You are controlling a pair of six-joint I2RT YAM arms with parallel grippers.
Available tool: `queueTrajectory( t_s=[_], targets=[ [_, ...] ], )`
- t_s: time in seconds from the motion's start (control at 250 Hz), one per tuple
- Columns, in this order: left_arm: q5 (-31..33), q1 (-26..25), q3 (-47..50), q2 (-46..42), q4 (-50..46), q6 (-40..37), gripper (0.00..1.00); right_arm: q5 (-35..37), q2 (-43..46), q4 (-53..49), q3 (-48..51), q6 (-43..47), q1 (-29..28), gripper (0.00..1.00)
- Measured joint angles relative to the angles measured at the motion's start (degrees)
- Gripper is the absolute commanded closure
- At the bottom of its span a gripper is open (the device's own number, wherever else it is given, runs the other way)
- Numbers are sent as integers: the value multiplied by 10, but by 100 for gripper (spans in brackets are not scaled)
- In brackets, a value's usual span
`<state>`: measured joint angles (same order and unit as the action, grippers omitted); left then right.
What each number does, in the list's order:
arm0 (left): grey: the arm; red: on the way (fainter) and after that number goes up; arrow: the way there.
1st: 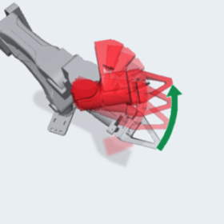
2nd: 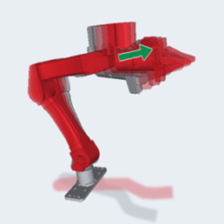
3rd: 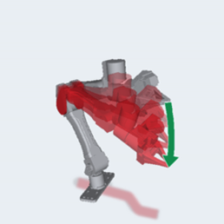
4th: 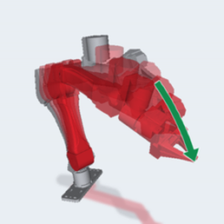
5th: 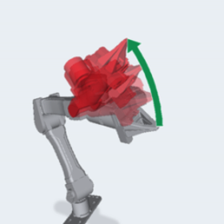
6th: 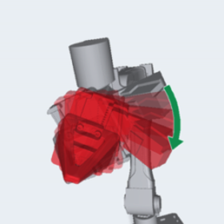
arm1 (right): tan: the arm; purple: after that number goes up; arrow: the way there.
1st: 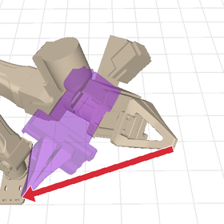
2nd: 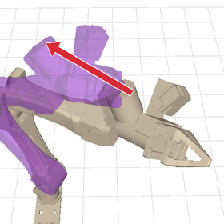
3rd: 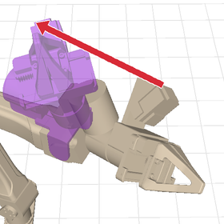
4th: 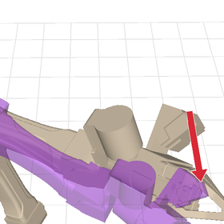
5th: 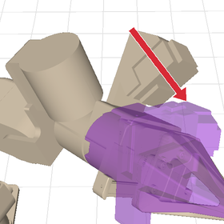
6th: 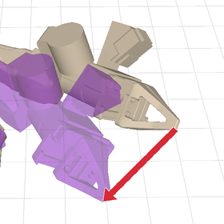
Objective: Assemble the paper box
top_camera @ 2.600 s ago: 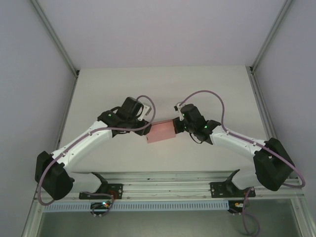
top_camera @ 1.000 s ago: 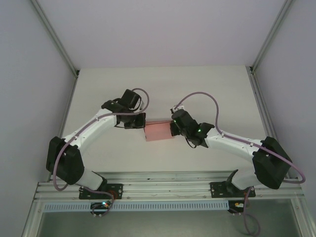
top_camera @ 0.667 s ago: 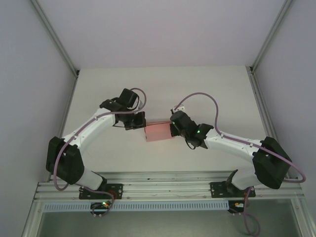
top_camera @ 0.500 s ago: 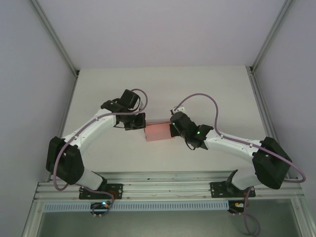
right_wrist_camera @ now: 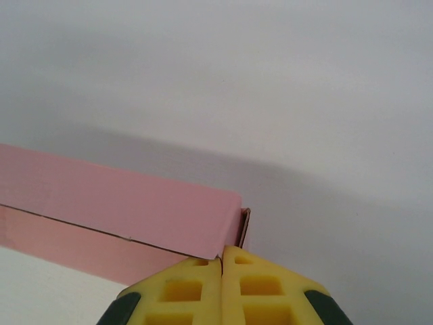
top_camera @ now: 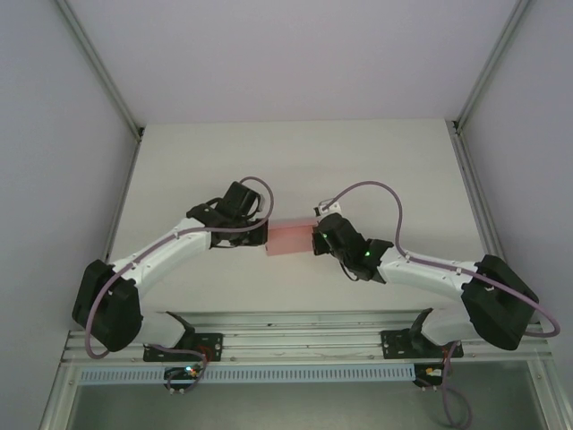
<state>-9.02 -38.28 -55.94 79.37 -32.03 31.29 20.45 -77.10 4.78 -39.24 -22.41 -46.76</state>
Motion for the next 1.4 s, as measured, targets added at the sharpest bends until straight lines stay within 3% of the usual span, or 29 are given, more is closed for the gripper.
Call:
queueTrajectory(
  t_s=[0.032, 0.092, 0.268, 0.355, 0.463, 0.631, 0.715, 0.783, 1.066, 1.402],
  targets=[
    [0, 0, 0, 0, 2, 0, 98, -1, 1, 2, 2, 0, 0, 91],
    [-2, 0, 0, 0, 3, 0, 82, -5, 2, 0, 3, 1, 0, 87],
    [-2, -7, -5, 9, -3, -9, 71, -25, 2, -21, -8, 6, 0, 62],
    [-2, -10, -13, 15, -14, -16, 70, -33, 2, -38, -21, 7, 0, 50],
    [-1, -11, -28, 16, -31, -25, 56, -37, 2, -53, -37, 11, 0, 35],
    [3, -11, -56, 15, -57, -42, 44, -40, 9, -75, -56, 12, 0, 16],
    [3, -11, -69, 10, -69, -58, 24, -40, 17, -83, -58, 12, 0, 10],
    [6, -11, -81, 5, -79, -66, 0, -40, 23, -93, -60, 11, 0, 0],
    [18, 23, -109, 1, -83, -76, 0, -40, 24, -106, -103, 12, 50, 0],
    [15, 50, -92, 36, -60, -86, 0, -44, -33, -121, -118, 2, 102, 0]
  ],
)
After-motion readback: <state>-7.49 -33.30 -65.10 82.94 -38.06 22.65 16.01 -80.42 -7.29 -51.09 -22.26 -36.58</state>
